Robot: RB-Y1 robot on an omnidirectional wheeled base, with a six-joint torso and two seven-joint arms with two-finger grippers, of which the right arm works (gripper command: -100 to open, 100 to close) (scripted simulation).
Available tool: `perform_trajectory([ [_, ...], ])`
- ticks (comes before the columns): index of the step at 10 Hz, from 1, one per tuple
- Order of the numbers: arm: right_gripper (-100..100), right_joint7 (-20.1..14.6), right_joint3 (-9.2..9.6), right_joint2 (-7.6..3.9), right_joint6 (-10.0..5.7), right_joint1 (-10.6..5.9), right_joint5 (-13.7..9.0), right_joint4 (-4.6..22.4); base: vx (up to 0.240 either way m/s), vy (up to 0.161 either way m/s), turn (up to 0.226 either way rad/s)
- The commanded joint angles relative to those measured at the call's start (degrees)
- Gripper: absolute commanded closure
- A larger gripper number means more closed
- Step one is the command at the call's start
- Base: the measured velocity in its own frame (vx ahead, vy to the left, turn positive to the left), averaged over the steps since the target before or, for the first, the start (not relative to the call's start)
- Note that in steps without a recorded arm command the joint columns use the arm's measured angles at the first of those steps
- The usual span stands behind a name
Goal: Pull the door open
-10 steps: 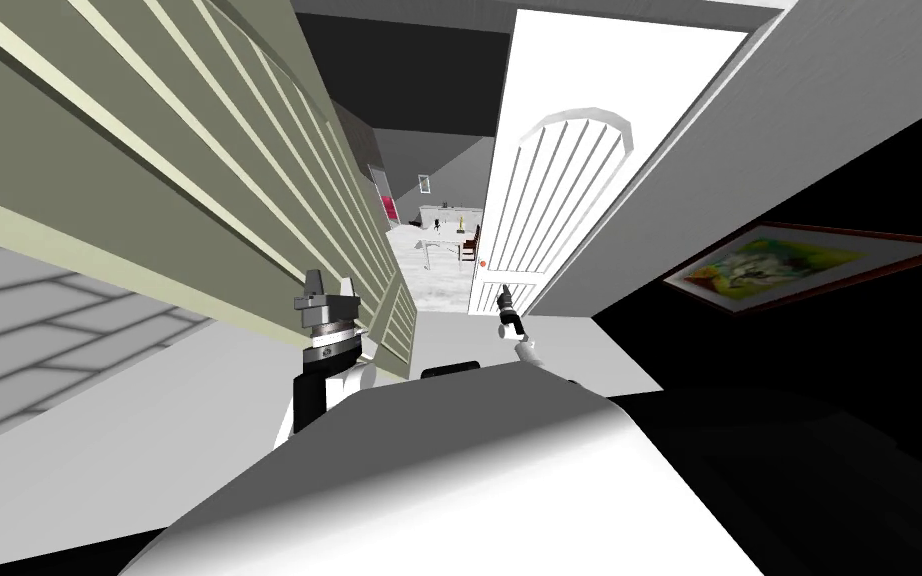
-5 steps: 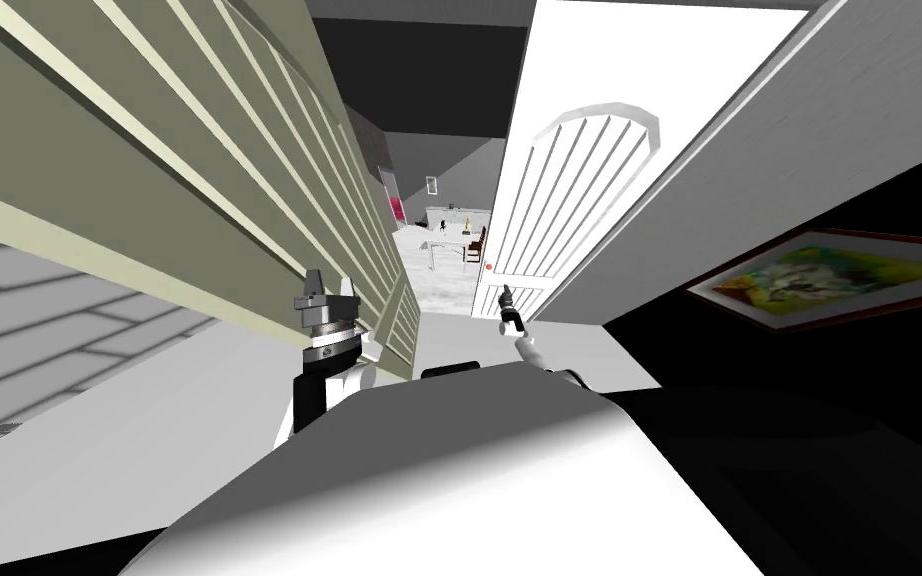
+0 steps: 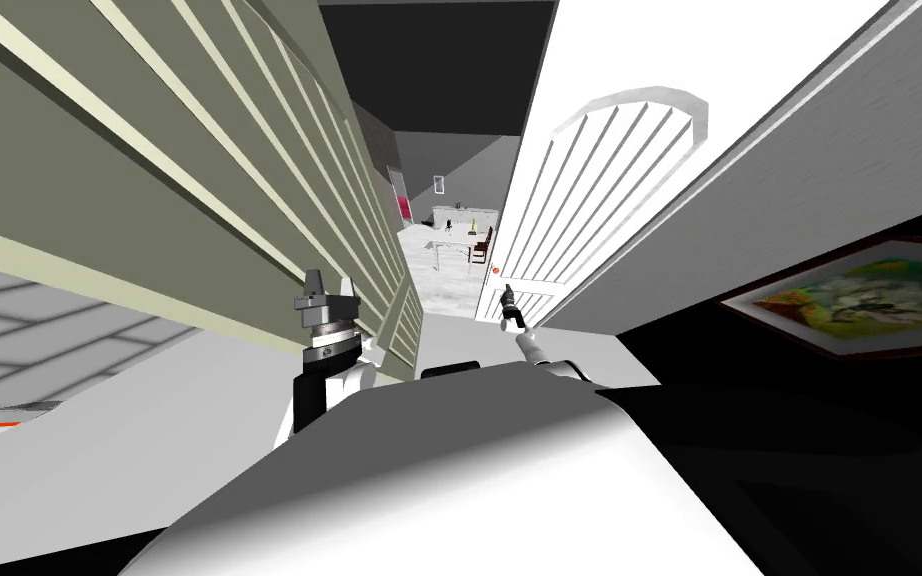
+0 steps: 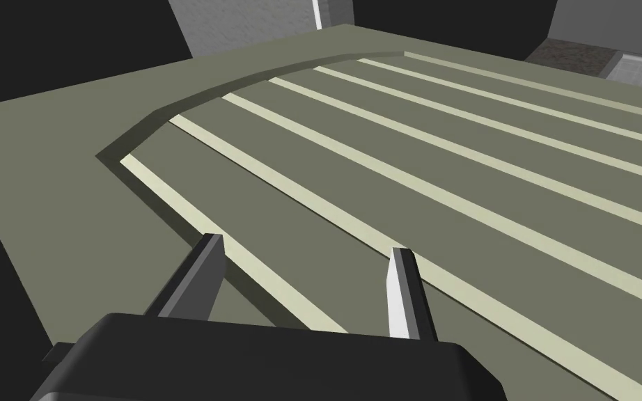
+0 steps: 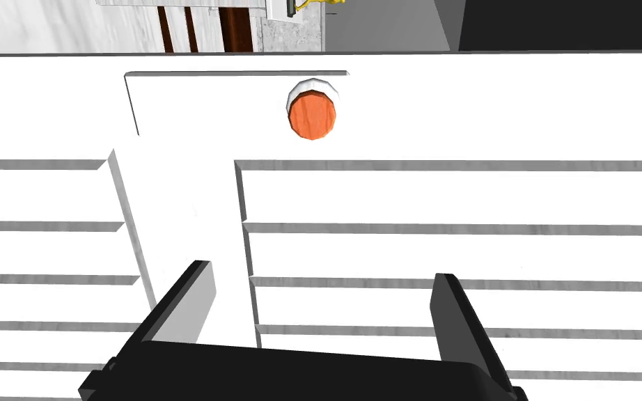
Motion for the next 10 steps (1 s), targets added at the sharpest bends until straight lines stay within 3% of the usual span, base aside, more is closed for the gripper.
perform_trajectory([
  [1,-100,0.4,-0.05,-0.59,-0.32,-1.66,-0.9,2.8,0.089,-0.027,0.083],
  [4,-100,1.1,-0.27,-1.72,-0.68,-4.55,-2.7,7.7,0.099,-0.013,0.097],
  [8,-100,1.6,-0.45,-2.57,-0.95,-6.77,-4.1,11.5,0.079,-0.017,0.058],
  [10,-100,1.5,-0.35,-2.40,-1.07,-6.57,-3.8,11.2,-0.021,-0.052,0.010],
])
